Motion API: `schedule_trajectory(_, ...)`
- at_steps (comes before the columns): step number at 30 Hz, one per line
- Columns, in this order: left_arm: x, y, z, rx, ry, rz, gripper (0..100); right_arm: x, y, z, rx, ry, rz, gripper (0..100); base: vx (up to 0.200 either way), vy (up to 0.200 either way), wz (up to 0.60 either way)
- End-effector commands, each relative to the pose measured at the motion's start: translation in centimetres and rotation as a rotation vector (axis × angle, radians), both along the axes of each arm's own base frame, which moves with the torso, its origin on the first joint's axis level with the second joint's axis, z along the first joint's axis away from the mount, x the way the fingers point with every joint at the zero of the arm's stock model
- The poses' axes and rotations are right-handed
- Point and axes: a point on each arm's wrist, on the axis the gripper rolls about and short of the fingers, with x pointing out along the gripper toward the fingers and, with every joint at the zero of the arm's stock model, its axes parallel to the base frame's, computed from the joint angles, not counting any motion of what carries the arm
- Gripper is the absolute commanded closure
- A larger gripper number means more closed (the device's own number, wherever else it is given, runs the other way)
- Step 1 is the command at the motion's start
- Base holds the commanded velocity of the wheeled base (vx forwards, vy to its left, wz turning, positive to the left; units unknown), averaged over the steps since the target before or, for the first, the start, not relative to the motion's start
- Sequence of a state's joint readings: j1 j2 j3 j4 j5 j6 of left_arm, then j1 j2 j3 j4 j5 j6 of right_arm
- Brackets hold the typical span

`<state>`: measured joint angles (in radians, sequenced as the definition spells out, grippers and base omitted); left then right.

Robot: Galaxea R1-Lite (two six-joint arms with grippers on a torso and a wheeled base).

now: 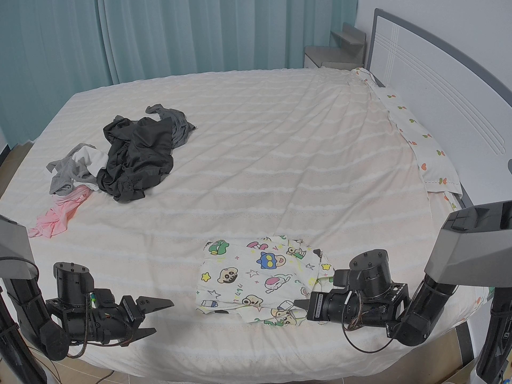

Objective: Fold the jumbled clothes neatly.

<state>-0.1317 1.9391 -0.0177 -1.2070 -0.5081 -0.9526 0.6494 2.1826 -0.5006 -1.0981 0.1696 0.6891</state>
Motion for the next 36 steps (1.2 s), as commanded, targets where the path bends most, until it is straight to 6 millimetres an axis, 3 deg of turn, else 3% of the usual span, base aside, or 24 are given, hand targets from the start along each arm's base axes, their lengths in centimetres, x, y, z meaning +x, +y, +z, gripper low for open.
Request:
schedule_trajectory(1,-0.3,0.0,-0.1,0.002,0.014,0.000,0,-0.8,-0.7,0.8,0.002,-0.002,0.001,100,0.000,0.000,0.00)
schedule_trajectory(17,-0.3,0.0,-0.1,0.002,0.014,0.000,0,-0.4,-1.9,-1.6,-0.096,0.074,-0.005,100,0.000,0.000,0.00)
schedule_trajectory(18,-0.3,0.0,-0.1,0.002,0.014,0.000,0,-0.4,-1.9,-1.6,-0.096,0.074,-0.005,0,0.000,0.000,0.00)
schedule_trajectory(23,-0.3,0.0,-0.1,0.002,0.014,0.000,0,-0.4,-2.0,-1.2,-0.094,0.049,-0.001,0,0.000,0.000,0.00)
schedule_trajectory(28,-0.3,0.0,-0.1,0.002,0.014,0.000,0,0.9,-2.7,0.1,-0.045,-0.032,-0.052,0,0.000,0.000,0.00)
schedule_trajectory(32,-0.3,0.0,-0.1,0.002,0.014,0.000,0,2.9,-3.3,2.0,0.009,-0.113,-0.103,0,0.000,0.000,0.00)
schedule_trajectory(33,-0.3,0.0,-0.1,0.003,0.013,-0.001,0,4.4,-3.4,2.8,0.030,-0.152,-0.128,0,0.000,0.000,0.00)
schedule_trajectory(36,-0.3,0.0,-0.1,0.003,0.013,-0.001,0,5.8,-3.0,3.0,0.042,-0.171,-0.140,0,0.000,0.000,0.00)
